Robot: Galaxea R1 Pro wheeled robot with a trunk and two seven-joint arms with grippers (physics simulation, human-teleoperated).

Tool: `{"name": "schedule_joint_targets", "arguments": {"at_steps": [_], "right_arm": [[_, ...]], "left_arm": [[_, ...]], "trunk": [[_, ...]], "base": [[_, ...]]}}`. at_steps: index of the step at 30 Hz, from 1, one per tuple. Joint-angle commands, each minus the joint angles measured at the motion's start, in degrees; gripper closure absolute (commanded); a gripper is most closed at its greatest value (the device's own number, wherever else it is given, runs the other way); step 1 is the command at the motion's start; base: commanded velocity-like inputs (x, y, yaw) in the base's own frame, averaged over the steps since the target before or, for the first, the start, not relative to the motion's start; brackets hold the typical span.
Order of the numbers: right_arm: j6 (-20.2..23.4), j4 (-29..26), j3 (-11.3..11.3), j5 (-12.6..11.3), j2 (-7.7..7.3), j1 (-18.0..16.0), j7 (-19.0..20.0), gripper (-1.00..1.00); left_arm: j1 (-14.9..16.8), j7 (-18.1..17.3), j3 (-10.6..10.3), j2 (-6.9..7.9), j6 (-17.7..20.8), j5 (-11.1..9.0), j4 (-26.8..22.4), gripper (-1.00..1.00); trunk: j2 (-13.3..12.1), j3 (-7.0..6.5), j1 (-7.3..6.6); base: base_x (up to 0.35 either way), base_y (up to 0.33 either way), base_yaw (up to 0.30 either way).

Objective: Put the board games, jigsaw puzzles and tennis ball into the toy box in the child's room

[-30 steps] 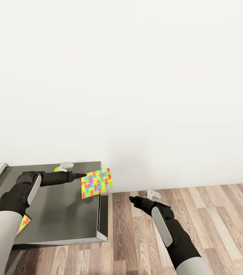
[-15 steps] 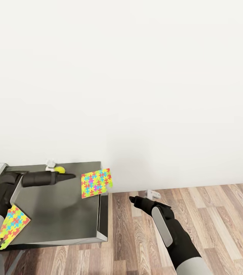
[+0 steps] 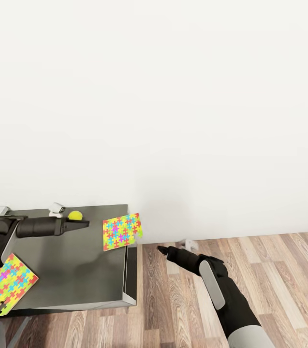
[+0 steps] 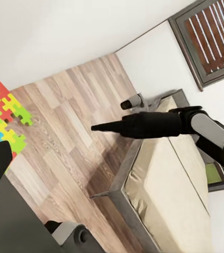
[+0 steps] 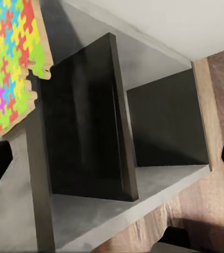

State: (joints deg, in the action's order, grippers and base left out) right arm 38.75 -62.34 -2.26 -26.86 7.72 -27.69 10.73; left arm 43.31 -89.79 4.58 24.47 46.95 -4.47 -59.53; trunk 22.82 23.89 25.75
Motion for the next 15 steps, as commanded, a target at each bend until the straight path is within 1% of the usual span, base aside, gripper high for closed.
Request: {"name": "schedule_joint_targets", "arguments": {"at_steps": [1, 2, 3, 4, 5, 9, 10, 12, 15], "right_arm": [[1.43, 0.14, 1.76, 0.04, -0.06, -0.18, 2.63, -1.00], [1.93, 0.24, 2.65, 0.04, -0.13, -0.23, 3.89, -1.00], [2.73, 0.48, 4.45, 0.08, -0.26, -0.30, 6.33, -1.00], [3.01, 0.62, 5.30, 0.07, -0.34, -0.33, 7.50, -1.00], [3.46, 0.82, 6.87, 0.07, -0.58, -0.30, 9.67, -1.00], [4.35, 0.97, 9.35, 0.03, -1.58, -0.07, 13.18, -1.00], [4.97, 1.01, 10.26, 0.04, -2.02, 0.02, 14.51, -1.00], [5.71, 1.05, 11.11, 0.05, -2.38, 0.10, 15.90, -1.00], [6.18, 1.07, 11.63, 0.00, -2.52, 0.15, 16.88, -1.00]], "left_arm": [[-0.09, -0.21, -0.02, 0.03, 1.20, -0.01, -0.44, -1.00], [-0.17, -0.21, -0.02, 0.04, 1.41, -0.01, -0.60, -1.00], [-0.33, -0.21, -0.01, 0.04, 1.72, -0.03, -0.83, -1.00], [-0.38, -0.21, -0.01, 0.05, 1.85, -0.04, -0.92, -1.00], [-0.49, -0.21, -0.01, 0.05, 2.03, -0.05, -1.06, -1.00], [-0.62, -0.21, -0.01, 0.05, 2.22, -0.07, -1.20, -1.00], [-0.68, -0.21, -0.01, 0.05, 2.29, -0.08, -1.23, -1.00], [-0.76, -0.21, -0.01, 0.05, 2.46, -0.09, -1.26, -1.00], [-0.81, -0.21, -0.01, 0.04, 2.66, -0.10, -1.28, -1.00]], "trunk": [[0.10, 0.09, 0.03], [0.10, 0.09, 0.03], [0.10, 0.09, 0.03], [0.10, 0.09, 0.03], [0.10, 0.09, 0.03], [0.10, 0.09, 0.03], [0.10, 0.09, 0.03], [0.10, 0.09, 0.03], [0.10, 0.09, 0.03]], "base": [[0.000, 0.000, 0.000], [0.000, 0.000, 0.000], [0.000, 0.000, 0.000], [0.000, 0.000, 0.000], [0.000, 0.000, 0.000], [0.000, 0.000, 0.000], [0.000, 0.000, 0.000], [0.000, 0.000, 0.000], [0.000, 0.000, 0.000]]}}
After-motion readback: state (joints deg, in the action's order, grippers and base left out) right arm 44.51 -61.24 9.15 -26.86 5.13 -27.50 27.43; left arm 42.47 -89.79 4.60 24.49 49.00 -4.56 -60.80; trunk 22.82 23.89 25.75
